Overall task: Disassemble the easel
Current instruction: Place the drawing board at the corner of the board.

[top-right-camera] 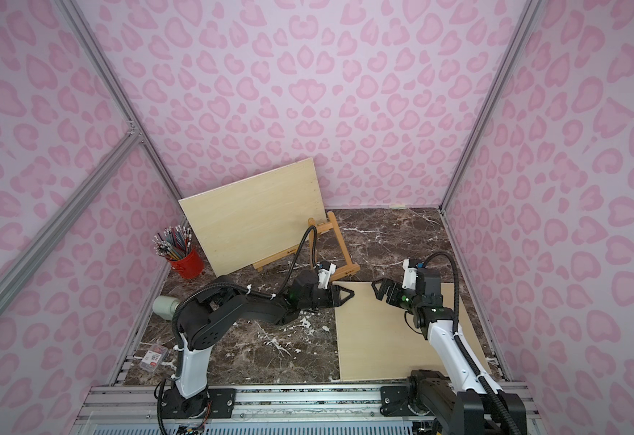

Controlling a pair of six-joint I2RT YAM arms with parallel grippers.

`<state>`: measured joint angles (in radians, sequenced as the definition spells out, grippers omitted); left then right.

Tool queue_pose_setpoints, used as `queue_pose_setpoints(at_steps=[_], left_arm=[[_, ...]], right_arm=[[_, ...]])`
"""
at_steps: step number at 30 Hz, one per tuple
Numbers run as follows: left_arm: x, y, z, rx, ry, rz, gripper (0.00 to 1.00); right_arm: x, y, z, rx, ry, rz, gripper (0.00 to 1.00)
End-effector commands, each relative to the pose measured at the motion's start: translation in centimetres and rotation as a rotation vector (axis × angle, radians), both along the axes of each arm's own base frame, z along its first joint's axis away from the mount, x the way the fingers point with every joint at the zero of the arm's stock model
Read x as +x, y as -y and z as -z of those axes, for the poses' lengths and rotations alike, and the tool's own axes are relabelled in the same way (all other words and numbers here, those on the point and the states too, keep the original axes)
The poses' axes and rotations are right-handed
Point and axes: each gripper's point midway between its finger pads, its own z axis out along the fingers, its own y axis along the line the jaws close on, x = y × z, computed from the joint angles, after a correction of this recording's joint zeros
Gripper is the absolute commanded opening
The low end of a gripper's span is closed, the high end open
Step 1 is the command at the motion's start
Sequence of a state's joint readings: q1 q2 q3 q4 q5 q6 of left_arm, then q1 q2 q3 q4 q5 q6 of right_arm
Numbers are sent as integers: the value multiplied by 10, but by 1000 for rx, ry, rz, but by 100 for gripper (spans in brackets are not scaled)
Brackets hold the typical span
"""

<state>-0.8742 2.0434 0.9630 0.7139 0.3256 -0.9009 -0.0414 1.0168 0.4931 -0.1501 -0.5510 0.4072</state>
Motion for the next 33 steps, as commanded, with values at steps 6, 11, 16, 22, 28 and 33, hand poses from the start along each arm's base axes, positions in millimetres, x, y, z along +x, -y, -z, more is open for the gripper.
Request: queue_pose_setpoints(at_steps=[6,11,16,22,28,33], left_arm=[[21,-66,68,485,169,-119,47],[20,-64,65,476,174,-115,51],[18,-61,61,465,178,-105,58],[14,-60,57,460,185,-93,72],[9,-62,47,459,198,-89,80],[2,-62,29,438,220,-72,83]], right_arm=[[1,-1,-5,0,27,-9,100],[0,-1,-5,2,30,-11,100],[0,-1,-5,1,29,-10,100],[0,-1,-6,3,34,-12,100],[0,-3,-7,7,39,-15,99],[4,-10,-10,0,56,-40,100]])
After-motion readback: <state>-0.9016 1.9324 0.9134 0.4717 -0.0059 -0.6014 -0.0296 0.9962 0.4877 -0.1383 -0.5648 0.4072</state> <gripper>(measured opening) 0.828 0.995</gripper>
